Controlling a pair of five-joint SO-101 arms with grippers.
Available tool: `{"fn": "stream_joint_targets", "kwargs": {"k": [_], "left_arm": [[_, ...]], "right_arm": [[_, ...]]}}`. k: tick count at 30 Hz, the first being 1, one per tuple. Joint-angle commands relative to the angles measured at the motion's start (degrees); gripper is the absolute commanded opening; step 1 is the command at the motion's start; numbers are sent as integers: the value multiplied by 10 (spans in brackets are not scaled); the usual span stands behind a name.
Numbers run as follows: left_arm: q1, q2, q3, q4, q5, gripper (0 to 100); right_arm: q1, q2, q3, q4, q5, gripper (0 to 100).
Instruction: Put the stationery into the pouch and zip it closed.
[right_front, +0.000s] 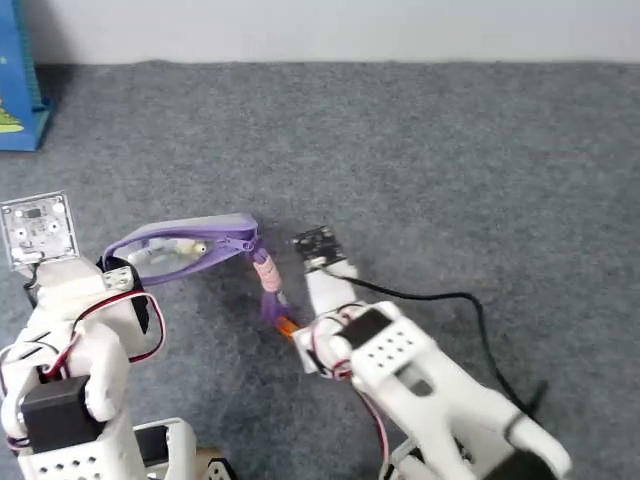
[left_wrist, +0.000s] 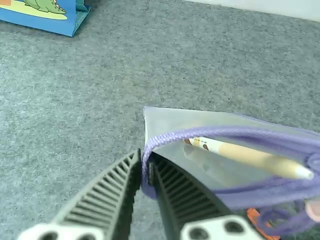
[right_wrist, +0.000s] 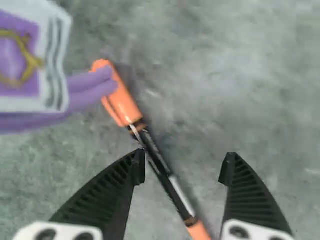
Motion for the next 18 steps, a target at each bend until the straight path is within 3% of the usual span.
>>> {"fn": "stream_joint_targets", "kwargs": {"k": [1,10,12,15,18], "left_arm": [[-4,1,-4,-14,6,12],[-4,1,8,-17,4,12],[-4,1,8,-17,4,12],[-4,1,8,-17,4,12],[-4,1,8,-16,4,12]], "right_arm": [[-24,59,-48,-48,-8,219],[-22,176,-74,-82,-4,209],[-19,172,-74,-79,-4,162],[8,159,-73,-78,-4,6],[55,143,-61,-71,1,37]]}}
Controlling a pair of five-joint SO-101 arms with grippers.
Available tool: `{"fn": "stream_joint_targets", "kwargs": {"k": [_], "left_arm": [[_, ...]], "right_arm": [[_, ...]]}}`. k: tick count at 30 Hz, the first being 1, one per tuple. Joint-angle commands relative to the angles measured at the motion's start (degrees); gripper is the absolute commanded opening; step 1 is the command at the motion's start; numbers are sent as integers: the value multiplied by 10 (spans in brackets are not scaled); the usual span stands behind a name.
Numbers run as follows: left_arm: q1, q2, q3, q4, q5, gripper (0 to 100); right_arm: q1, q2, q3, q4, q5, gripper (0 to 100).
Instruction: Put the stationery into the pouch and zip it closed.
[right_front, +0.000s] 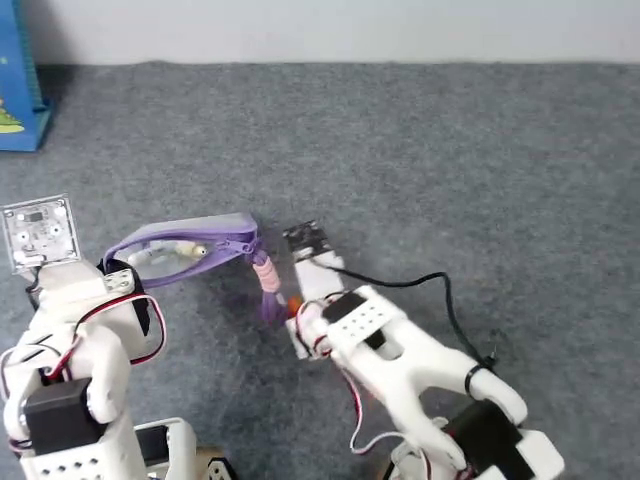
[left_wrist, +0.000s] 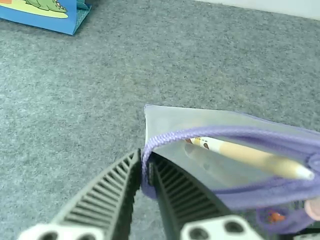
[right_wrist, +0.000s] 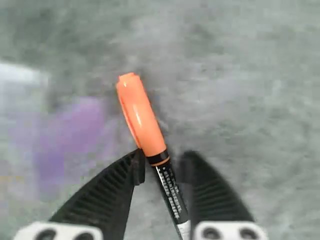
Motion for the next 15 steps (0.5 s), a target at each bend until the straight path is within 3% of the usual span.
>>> {"fn": "stream_joint_targets", "kwargs": {"k": [1,11,15], "left_arm": [[-3,7,-5,-15,4,12],[-3,7,-5,-16,4,12],[-3,7,-5,-16,4,12]], "right_arm": [[41,-27,1,11,17,22],[177,-172,106,27,134,14],[187,-240,133,48,136,92]]}}
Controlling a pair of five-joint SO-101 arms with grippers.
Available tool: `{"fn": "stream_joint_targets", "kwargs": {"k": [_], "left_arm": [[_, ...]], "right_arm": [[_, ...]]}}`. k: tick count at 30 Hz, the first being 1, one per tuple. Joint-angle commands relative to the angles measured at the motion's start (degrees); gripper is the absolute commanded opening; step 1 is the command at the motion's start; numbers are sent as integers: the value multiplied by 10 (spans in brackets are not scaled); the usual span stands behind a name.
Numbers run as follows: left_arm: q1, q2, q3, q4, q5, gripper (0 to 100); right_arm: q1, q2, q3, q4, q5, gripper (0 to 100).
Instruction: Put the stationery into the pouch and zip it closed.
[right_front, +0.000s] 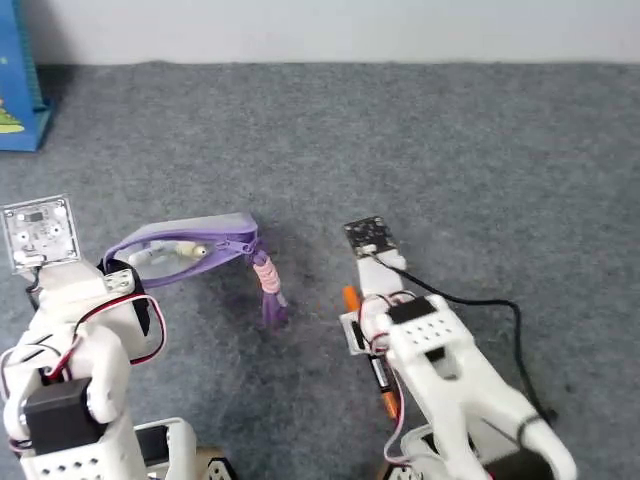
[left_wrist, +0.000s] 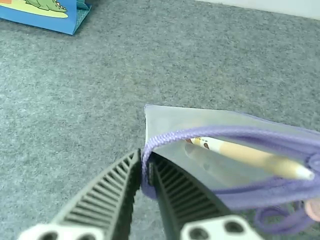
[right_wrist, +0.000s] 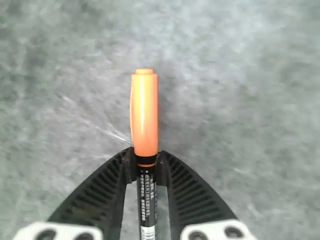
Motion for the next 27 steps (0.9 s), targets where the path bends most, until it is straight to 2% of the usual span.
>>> {"fn": "stream_joint_targets", "kwargs": {"k": [1,6,16,20,27], "left_arm": [[-3,7,-5,-16,4,12],[-3,7,-5,-16,4,12],[-3,7,-5,-15,4,12],[-3,7,-6,-15,4,12],[-3,7,-6,-14,4,12]], "right_arm": [[20,-65,5,27,9,127],[-5,-104,5,48,5,241],[-27,-101,-2,-2,9,241],[-43,-49,-20,-2,5,241],[-15,137,-126,-2,4,241]]}}
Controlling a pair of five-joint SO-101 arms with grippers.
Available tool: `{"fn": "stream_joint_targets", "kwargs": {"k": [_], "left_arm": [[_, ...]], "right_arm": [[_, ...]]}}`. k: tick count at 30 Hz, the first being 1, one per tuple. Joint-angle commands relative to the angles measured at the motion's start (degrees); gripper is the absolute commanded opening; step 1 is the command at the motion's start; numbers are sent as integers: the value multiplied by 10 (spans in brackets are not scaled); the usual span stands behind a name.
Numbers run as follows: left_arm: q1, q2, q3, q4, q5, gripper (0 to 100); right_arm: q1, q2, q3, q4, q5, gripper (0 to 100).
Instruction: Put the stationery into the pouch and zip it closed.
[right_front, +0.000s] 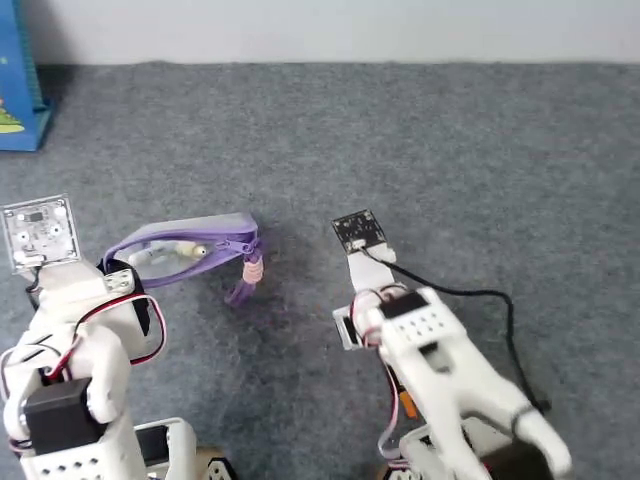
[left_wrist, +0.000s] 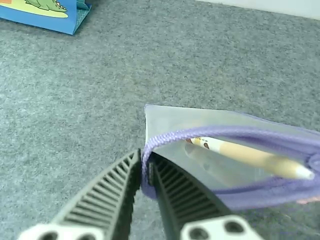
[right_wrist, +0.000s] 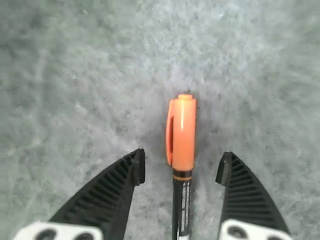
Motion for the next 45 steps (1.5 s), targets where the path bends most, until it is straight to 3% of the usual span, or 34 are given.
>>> {"fn": "stream_joint_targets", "kwargs": {"k": [1,5,10,12,20,26,31,39,45], "left_arm": [[-3,7,-6,-14,4,12],[-3,7,-5,-14,4,12],[-3,7,-5,-14,4,12],[-3,7,-5,-14,4,12],[-1,7,-4,-13,4,12],[81,7,-5,-13,4,12],[98,10,-7,-17,6,12],[98,10,-5,-22,7,12],[98,10,-4,-21,7,12]], "right_arm": [[16,91,-70,-9,1,241],[22,151,-106,2,1,229],[16,138,-107,-7,1,0],[19,128,-106,2,1,42],[19,5,-106,83,1,8],[9,-166,-106,135,0,8],[-39,-311,-106,167,-3,8],[-153,-481,-111,154,-61,8],[-185,-536,-111,40,-71,8]]}}
